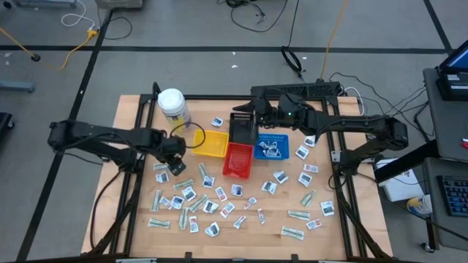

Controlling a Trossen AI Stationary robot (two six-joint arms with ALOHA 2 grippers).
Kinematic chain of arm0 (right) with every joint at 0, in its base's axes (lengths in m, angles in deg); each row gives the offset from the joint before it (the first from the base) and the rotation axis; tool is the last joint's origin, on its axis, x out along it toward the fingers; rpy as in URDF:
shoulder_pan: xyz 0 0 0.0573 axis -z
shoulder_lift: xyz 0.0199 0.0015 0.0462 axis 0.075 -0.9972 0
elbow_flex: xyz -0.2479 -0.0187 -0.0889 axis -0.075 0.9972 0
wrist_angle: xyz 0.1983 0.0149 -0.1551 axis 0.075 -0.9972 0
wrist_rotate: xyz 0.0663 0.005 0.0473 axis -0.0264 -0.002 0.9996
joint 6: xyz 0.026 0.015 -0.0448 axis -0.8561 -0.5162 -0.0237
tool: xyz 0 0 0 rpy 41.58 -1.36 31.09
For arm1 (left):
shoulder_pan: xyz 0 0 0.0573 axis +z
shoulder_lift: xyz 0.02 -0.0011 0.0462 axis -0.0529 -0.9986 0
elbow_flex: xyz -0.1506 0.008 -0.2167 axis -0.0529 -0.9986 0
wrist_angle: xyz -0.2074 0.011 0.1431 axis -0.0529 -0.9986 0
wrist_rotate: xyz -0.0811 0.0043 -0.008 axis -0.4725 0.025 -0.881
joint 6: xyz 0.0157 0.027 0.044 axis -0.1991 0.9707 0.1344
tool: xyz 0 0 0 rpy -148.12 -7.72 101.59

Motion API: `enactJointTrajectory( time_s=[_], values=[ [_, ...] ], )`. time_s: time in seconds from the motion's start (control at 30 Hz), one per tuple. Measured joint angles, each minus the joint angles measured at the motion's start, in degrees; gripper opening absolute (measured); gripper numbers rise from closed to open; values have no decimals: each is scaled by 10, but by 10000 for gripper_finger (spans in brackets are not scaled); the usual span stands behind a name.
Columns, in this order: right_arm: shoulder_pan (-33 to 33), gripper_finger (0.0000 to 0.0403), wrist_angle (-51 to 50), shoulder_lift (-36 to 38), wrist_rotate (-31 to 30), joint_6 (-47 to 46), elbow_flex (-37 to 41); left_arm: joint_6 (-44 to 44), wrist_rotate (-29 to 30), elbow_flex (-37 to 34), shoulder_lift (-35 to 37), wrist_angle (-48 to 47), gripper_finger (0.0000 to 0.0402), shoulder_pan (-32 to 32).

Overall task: Pick & Place First Aid Supplies
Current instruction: Put the alcohol pad into the blue bin

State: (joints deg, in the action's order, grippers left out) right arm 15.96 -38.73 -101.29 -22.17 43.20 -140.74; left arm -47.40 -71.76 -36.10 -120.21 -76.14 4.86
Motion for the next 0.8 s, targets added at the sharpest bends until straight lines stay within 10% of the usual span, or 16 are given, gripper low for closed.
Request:
enactJointTrajectory(
  time_s=[0.53,0.8],
  values=[
    [0,196,2,13,0,15,0,-57,2,-32,-165,106,207,-65],
    [0,196,13,13,0,17,0,-56,1,-30,-181,131,101,-80]
  ],
)
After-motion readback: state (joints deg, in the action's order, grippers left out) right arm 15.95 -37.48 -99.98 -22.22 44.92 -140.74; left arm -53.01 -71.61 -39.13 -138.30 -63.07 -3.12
